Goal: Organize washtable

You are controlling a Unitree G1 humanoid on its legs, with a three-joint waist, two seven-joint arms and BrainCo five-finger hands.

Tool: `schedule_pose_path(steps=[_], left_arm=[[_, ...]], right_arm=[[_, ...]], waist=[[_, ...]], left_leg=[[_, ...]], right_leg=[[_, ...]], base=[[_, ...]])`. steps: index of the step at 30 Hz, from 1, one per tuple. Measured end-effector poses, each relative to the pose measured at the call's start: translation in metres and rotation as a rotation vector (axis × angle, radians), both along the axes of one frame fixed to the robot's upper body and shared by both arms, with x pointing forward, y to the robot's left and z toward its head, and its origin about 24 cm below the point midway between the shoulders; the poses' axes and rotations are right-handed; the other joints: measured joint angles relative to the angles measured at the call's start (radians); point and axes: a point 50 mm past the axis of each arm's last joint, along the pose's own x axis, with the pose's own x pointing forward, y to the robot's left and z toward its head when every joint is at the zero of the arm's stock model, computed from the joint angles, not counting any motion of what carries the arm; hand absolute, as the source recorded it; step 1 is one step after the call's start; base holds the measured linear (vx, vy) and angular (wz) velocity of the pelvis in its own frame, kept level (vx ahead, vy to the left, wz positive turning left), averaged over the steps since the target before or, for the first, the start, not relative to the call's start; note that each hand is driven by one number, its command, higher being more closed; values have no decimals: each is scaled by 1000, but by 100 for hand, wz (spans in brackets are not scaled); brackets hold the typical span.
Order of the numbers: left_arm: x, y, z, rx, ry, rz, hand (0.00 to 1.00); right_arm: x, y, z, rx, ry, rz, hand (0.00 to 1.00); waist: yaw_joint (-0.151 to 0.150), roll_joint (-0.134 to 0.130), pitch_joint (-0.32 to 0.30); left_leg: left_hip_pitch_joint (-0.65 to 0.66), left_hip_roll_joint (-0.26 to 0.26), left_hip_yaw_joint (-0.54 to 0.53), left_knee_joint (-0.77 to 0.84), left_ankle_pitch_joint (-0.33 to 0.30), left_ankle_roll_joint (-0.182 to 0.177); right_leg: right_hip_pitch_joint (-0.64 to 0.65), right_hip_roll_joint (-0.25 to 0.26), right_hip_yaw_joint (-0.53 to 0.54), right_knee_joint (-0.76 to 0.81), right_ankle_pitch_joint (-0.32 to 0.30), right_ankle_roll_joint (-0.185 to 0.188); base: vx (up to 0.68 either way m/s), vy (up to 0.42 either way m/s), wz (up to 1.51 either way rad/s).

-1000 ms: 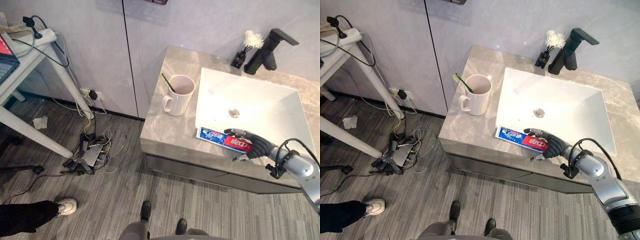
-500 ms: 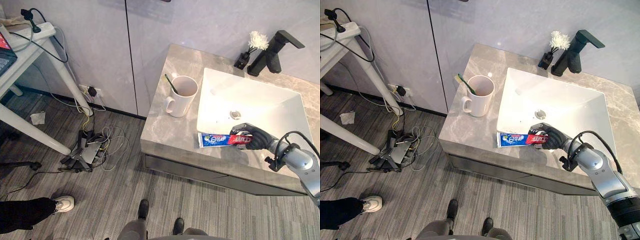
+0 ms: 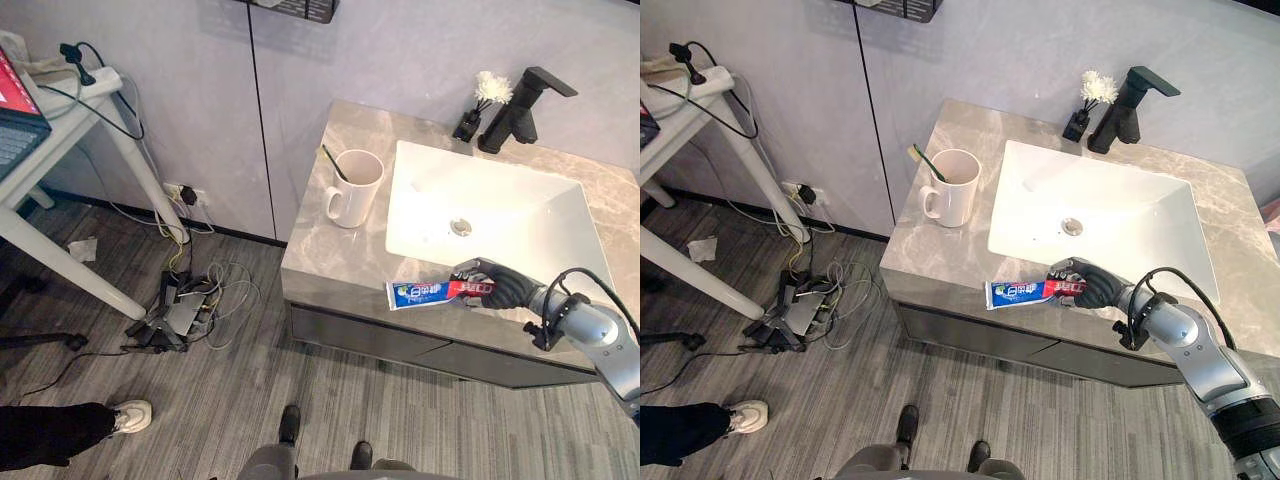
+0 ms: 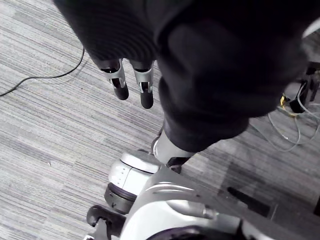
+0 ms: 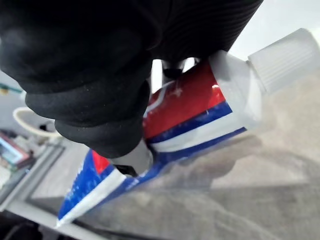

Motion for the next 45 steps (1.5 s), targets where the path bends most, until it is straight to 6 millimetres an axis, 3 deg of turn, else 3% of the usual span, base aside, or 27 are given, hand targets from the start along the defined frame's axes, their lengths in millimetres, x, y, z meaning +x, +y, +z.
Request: schedule_pose_path(steps=[3, 6, 7, 9, 10, 12, 16, 18, 19, 24, 27, 33, 38, 45], left_arm=[[9, 1, 4, -8, -104, 176, 0], [39, 18, 30, 0, -399, 387, 0], [45, 22, 37, 0, -458, 419, 0], [70, 36, 74, 5, -720, 487, 0], [75, 38, 84, 5, -785, 497, 0], [99, 41, 123, -12, -1002, 472, 0], [130, 19, 176, -146, -1288, 352, 0], [137, 9, 186, -203, -1342, 311, 0], [143, -4, 195, -271, -1386, 266, 0], [155, -55, 205, -538, -1413, 138, 0], [157, -76, 213, -648, -1410, 88, 0], [150, -79, 259, -666, -1593, -6, 0], [146, -80, 260, -685, -1589, -17, 0], [141, -81, 285, -652, -1695, -86, 0]], right_arm=[[9, -4, 32, 77, -167, -49, 100], [13, -8, 84, 223, -434, -101, 100], [12, -7, 92, 262, -476, -100, 100], [3, 0, 122, 393, -628, -58, 100], [1, 3, 127, 422, -660, -45, 100], [-5, 14, 135, 536, -742, 11, 100], [-7, 31, 125, 722, -752, 31, 100], [-8, 39, 119, 764, -735, 49, 100], [-9, 53, 110, 811, -699, 83, 100], [-10, 98, 73, 1011, -488, 168, 100], [-12, 119, 53, 1085, -369, 171, 100], [-19, 128, 28, 1110, -215, 165, 100], [-23, 128, 16, 1129, -141, 145, 100], [-28, 131, 4, 1128, -74, 128, 100]], waist=[[-1, 31, -18], [3, 54, -42], [4, 56, -49], [6, 60, -76], [6, 60, -82], [7, 64, -101], [9, 79, -108], [12, 84, -111], [25, 92, -113], [28, 100, -115], [28, 99, -115], [28, 98, -114], [27, 97, -113], [27, 94, -112]], left_leg=[[1, 1, 3, -3, 6, -3], [1, 7, 14, -3, 7, -4], [1, 7, 14, -3, 7, -4], [1, 8, 16, -2, 11, 1], [1, 8, 16, 0, 11, 2], [3, 5, 15, 4, 13, 4], [16, -3, -3, 3, 13, 5], [16, -4, -3, 1, 13, 5], [20, -5, -3, -2, 13, 4], [31, -4, -8, -3, 14, 5], [31, -4, -16, -3, 17, 5], [31, -7, -25, -2, 18, 7], [29, -7, -31, -3, 19, 7], [29, -8, -34, -3, 20, 7]], right_leg=[[-2, -2, 7, -1, -4, 8], [-8, -2, 21, 0, -4, 11], [-8, -2, 21, -1, -3, 12], [-7, 1, 22, -1, -2, 11], [-7, 3, 22, -1, -2, 12], [-4, 4, 19, -1, -1, 12], [18, -3, -5, 0, -3, 13], [18, -5, -7, 2, -4, 14], [18, -6, -7, 8, -6, 15], [22, -8, -16, 28, -22, 12], [25, -10, -27, 30, -23, 11], [29, -10, -33, 29, -22, 13], [30, -10, -36, 29, -22, 13], [31, -10, -40, 30, -23, 14]], base=[[-76, -10, -5], [-34, -3, -11], [1, -21, -4], [42, -24, -3], [56, -25, -1], [56, -15, 4], [-3, 4, 13], [-40, 10, 3], [-46, 8, 0], [-35, -4, 5], [-17, -9, 8], [1, -8, 5], [0, -3, 1], [0, 0, 0]])
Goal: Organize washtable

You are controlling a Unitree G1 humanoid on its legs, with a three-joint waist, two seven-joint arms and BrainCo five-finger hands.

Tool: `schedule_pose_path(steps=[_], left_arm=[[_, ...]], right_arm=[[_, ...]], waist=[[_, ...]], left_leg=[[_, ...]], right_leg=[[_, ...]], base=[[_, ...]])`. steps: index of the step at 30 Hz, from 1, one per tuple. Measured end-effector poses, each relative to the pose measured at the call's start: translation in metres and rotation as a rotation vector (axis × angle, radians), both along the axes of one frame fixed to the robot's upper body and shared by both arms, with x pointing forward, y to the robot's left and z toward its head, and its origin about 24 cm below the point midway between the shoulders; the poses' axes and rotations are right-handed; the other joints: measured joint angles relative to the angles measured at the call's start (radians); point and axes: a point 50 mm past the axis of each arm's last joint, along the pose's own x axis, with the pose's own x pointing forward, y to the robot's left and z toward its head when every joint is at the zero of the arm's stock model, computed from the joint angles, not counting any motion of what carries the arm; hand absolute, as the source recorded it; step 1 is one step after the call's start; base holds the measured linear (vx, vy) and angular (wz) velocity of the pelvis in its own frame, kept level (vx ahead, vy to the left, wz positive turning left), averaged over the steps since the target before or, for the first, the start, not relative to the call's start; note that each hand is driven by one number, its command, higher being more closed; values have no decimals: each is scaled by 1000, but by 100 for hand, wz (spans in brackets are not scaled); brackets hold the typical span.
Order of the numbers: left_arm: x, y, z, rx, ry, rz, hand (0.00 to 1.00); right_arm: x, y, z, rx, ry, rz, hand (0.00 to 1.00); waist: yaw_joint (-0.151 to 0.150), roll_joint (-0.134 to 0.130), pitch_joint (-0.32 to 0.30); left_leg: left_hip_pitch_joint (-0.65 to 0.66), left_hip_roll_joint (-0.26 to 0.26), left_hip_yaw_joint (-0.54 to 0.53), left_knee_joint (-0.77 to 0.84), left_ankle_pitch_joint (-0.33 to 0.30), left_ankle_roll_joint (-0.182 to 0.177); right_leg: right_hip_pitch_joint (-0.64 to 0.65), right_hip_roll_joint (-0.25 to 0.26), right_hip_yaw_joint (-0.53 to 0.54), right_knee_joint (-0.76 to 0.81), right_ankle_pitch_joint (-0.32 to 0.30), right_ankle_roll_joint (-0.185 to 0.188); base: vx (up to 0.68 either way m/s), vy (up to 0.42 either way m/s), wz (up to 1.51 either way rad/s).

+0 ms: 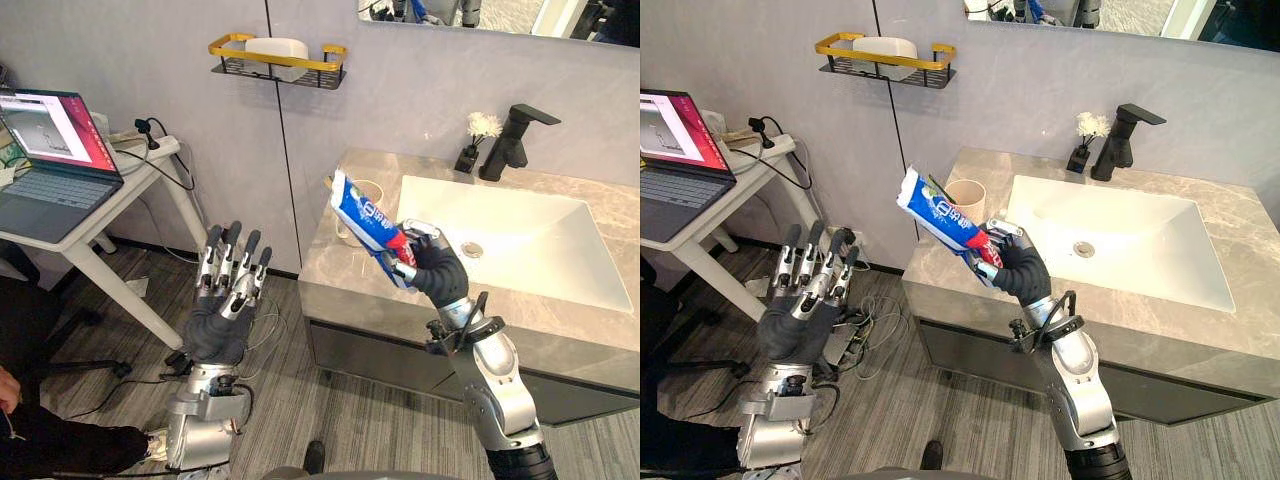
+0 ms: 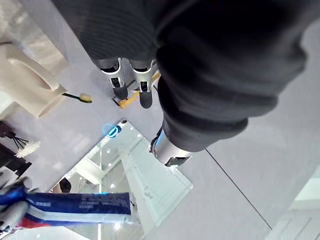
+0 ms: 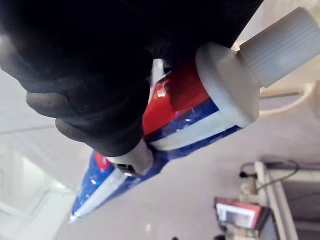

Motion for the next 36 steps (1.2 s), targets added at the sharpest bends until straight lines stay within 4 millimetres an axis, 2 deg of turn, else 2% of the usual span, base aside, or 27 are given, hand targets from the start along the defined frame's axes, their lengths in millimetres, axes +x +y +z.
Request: schedule_pose_path(steps=[5, 9, 15, 22, 31, 36], left_arm=[[-1, -2, 4, 83, -21, 18, 0], [-1, -7, 4, 113, -22, 5, 0], [-1, -16, 0, 145, 1, -54, 0], [1, -19, -10, 205, 46, -69, 0], [4, -21, -8, 245, 29, -84, 0], [4, -26, -7, 240, 23, -111, 0]], right_arm=[[0, 6, -3, -3, 20, 33, 100], [-5, 23, -6, -24, 31, 144, 100], [-7, 43, -22, -51, 112, 264, 100], [-9, 50, -26, -60, 137, 298, 100], [-9, 52, -34, -68, 175, 306, 100], [-13, 60, -38, -75, 187, 355, 100]], waist=[[0, -4, 2], [-1, -10, 6], [0, -23, 12], [-1, -23, 12], [0, -23, 12], [-2, -24, 11]], left_leg=[[0, 0, 3, 0, 0, 0], [0, 1, 5, 0, 0, 0], [-1, 2, 7, 0, 0, 0], [-1, 4, 13, 0, 0, 0], [-1, 4, 18, 0, 0, 0], [-1, 5, 24, 0, 0, 0]], right_leg=[[-2, 0, 3, 0, 0, 0], [-4, -1, 4, 0, 0, 0], [-5, 0, 5, 0, 0, 0], [-9, 0, 9, 1, 0, 0], [-10, 1, 11, 3, 0, 0], [-14, 1, 17, 4, 0, 0]], base=[[0, 0, 0], [-3, 0, -1], [0, 0, 0], [0, 0, -1], [0, 0, 0], [0, 0, -3]])
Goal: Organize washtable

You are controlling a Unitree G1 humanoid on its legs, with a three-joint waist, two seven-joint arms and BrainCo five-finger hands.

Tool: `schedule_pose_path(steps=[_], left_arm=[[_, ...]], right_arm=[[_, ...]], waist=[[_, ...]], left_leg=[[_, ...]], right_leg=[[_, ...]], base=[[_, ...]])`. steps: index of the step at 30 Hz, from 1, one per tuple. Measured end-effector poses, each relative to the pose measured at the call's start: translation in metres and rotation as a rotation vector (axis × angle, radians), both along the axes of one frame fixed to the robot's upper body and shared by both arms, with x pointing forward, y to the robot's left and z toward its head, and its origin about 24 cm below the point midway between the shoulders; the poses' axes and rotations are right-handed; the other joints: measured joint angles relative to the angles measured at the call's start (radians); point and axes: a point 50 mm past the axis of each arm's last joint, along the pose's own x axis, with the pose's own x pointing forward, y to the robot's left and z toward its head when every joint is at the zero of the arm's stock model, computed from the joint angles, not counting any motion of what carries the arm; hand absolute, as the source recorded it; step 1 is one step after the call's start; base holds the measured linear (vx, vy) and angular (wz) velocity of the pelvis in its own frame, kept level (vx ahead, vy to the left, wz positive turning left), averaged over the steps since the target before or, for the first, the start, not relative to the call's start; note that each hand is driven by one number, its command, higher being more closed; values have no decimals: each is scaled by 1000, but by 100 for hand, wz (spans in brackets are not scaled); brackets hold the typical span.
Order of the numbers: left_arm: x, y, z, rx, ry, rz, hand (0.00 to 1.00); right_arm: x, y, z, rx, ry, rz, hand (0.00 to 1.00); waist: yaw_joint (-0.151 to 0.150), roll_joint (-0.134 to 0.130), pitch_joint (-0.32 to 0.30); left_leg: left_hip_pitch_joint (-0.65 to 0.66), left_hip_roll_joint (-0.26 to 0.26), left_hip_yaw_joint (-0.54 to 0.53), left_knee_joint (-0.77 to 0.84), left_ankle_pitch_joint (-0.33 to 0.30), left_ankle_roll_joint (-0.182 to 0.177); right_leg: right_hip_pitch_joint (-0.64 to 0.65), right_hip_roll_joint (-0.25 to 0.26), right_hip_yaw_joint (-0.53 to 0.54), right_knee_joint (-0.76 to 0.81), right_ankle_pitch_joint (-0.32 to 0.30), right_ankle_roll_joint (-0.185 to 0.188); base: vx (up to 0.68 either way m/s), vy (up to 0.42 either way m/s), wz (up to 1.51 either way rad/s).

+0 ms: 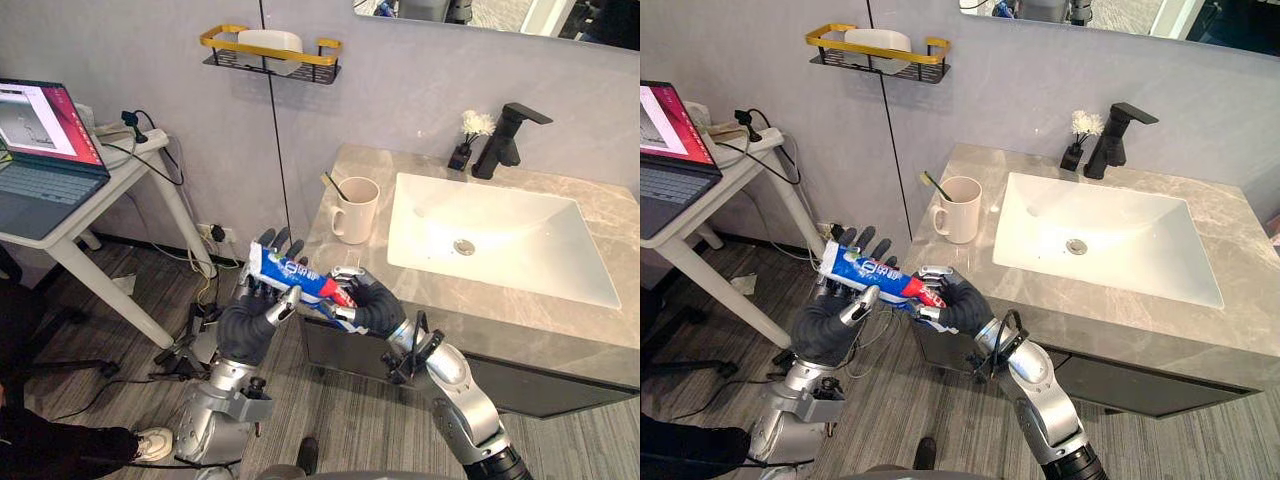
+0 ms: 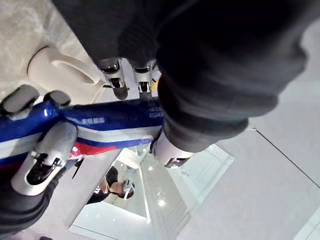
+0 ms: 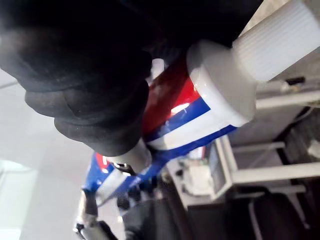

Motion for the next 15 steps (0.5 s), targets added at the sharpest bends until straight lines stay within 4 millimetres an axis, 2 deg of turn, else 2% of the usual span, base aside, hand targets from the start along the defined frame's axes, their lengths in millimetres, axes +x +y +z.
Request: schedule_pose_path(steps=[8, 9, 15], left_arm=[[4, -4, -5, -1, 25, -13, 0], [5, -6, -5, -5, 24, -18, 100], [8, -10, -10, -3, 47, -44, 100]], right_arm=[[-5, 2, -15, -32, 57, 0, 100], [-6, 2, -16, -43, 56, -4, 100], [-6, 3, -28, -56, 102, -7, 100]], waist=[[-3, 0, -3], [-6, 0, -3], [-25, 1, -18]], left_leg=[[0, 1, 11, 0, 0, 0], [0, 1, 12, 0, 0, 0], [0, 1, 14, 0, 0, 0]], right_leg=[[-7, 0, 15, 1, 1, -1], [-7, 0, 16, 1, 1, -2], [-8, 0, 18, 0, 2, -1]], base=[[-5, -2, -5], [0, 0, 0], [0, 0, 0]])
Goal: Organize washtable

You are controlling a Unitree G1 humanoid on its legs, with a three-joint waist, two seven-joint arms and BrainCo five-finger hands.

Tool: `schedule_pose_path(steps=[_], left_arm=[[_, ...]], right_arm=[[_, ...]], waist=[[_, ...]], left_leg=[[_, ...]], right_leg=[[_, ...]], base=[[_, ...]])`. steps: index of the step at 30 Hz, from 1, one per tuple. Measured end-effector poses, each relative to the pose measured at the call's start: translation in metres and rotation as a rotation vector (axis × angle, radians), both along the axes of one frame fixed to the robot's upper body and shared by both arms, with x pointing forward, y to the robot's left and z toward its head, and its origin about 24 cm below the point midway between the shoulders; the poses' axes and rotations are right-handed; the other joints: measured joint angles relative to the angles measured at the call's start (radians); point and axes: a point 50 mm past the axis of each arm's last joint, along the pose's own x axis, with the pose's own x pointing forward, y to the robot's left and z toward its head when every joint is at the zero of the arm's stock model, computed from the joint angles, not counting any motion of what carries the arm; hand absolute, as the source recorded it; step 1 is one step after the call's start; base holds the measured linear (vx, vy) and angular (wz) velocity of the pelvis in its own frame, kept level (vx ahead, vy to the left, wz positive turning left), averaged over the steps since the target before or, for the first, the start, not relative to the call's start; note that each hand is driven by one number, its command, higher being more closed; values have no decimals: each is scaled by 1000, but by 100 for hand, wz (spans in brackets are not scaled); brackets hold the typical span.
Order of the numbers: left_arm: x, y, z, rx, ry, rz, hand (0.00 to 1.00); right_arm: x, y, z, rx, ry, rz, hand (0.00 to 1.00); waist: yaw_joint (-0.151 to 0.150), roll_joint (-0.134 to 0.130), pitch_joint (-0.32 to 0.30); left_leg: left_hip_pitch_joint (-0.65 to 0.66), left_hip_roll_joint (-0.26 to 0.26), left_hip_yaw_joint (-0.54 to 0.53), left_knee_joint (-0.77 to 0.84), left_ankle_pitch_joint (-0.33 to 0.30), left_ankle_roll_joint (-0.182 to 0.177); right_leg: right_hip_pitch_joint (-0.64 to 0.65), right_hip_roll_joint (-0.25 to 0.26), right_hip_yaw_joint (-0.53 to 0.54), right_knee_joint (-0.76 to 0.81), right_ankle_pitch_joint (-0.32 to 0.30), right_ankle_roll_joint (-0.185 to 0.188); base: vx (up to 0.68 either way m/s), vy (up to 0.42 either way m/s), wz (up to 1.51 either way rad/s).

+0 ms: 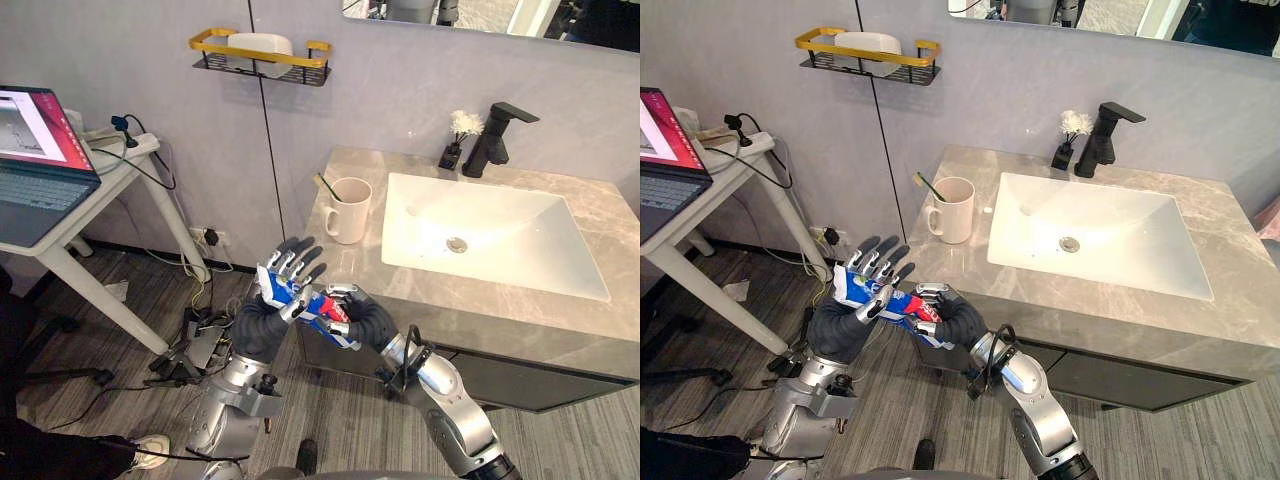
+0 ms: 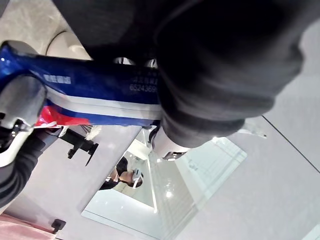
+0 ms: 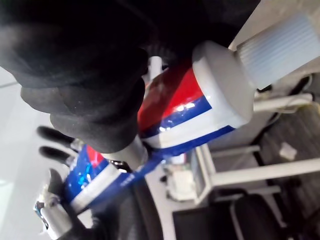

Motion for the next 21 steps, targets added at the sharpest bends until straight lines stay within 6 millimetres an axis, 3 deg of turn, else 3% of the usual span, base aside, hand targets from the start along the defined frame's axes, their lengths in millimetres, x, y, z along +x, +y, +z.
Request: schedule_pose_path(steps=[12, 13, 21], left_arm=[[5, -2, -1, 4, 4, -3, 100], [5, -2, 0, 4, 3, -2, 100], [14, 0, 9, 74, -66, 25, 100]], right_arm=[[-2, -1, -3, 2, 16, -20, 100], [-2, -1, -3, 2, 17, -23, 0], [0, -3, -3, -2, 16, -47, 0]], waist=[[-1, 6, -13], [-1, 7, -13], [-3, 11, -27]], left_leg=[[8, 3, 23, 0, -1, -1], [8, 3, 25, 0, -3, -4], [8, 3, 40, 0, -4, -5]], right_leg=[[-2, 2, 25, -3, 8, 1], [-3, 1, 26, -4, 8, 0], [-6, 0, 35, -6, 12, -3]], base=[[-3, -1, -5], [-14, 6, -6], [-5, 2, -3]])
